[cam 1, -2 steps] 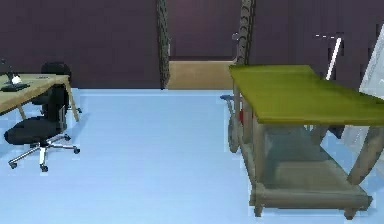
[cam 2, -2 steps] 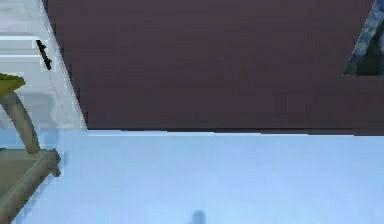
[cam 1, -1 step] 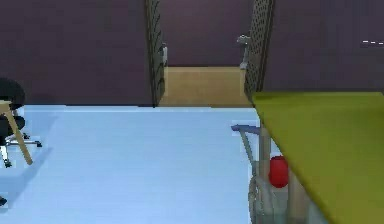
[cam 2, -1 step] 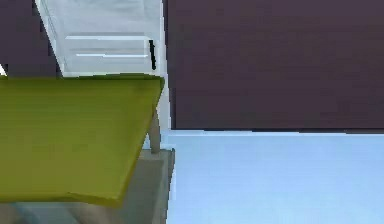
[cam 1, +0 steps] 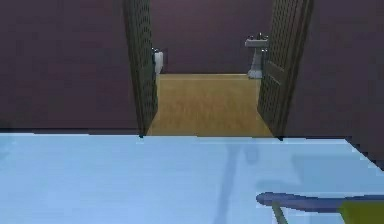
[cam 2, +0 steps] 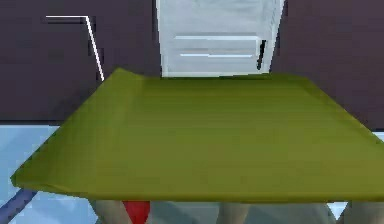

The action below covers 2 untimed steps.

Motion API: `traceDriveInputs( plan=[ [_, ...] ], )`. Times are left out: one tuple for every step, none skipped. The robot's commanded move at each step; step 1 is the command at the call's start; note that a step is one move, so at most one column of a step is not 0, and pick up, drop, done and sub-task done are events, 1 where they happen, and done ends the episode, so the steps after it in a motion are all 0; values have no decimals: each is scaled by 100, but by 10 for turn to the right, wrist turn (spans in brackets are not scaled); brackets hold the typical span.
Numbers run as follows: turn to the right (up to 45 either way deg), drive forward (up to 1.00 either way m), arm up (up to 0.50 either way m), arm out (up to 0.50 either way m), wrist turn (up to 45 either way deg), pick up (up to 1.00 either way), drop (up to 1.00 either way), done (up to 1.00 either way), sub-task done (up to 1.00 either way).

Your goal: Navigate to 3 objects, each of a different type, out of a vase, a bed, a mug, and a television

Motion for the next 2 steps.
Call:
traceDriveInputs(
  plan=[
    [0, 100, 0, 0, 0, 0, 0, 0, 0],
    [-90, 0, 0, 0, 0, 0, 0, 0, 0]
  ],
)
